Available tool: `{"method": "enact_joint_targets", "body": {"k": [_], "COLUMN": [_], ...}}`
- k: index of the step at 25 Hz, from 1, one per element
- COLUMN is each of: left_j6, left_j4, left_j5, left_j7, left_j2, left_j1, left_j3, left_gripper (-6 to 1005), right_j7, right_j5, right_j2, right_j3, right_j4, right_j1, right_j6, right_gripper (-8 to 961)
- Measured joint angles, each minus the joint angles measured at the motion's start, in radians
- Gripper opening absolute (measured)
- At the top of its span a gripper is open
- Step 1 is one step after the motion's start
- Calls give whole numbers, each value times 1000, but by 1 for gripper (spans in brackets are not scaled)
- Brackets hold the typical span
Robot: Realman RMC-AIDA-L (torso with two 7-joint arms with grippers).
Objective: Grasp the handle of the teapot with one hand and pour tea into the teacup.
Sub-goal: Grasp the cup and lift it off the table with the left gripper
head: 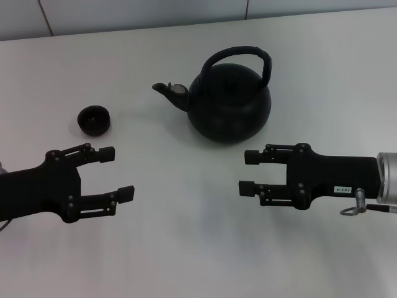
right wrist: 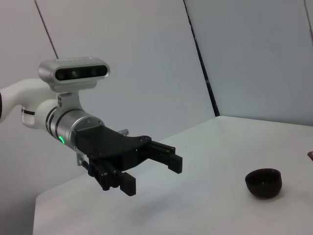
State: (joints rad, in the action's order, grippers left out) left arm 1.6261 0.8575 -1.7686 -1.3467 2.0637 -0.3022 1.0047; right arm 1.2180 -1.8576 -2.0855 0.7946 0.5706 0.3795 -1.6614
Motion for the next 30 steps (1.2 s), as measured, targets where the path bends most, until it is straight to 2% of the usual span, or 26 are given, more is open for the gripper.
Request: {"method": "enact_joint_targets", "body": {"k": [30], "left_j6": [-2], "left_j4": [-3], "left_j5": [0], "left_j7": [0], "left_j2": [2], "left_j1": [-3], "left_j3": [0], "left_gripper": [833], "right_j7": [0], "right_j5": [0], "right_j2": [-1], "right_j3": [0], "right_j4": [-2], "right_j1": [0], "right_j6": [0], "right_gripper": [709]}}
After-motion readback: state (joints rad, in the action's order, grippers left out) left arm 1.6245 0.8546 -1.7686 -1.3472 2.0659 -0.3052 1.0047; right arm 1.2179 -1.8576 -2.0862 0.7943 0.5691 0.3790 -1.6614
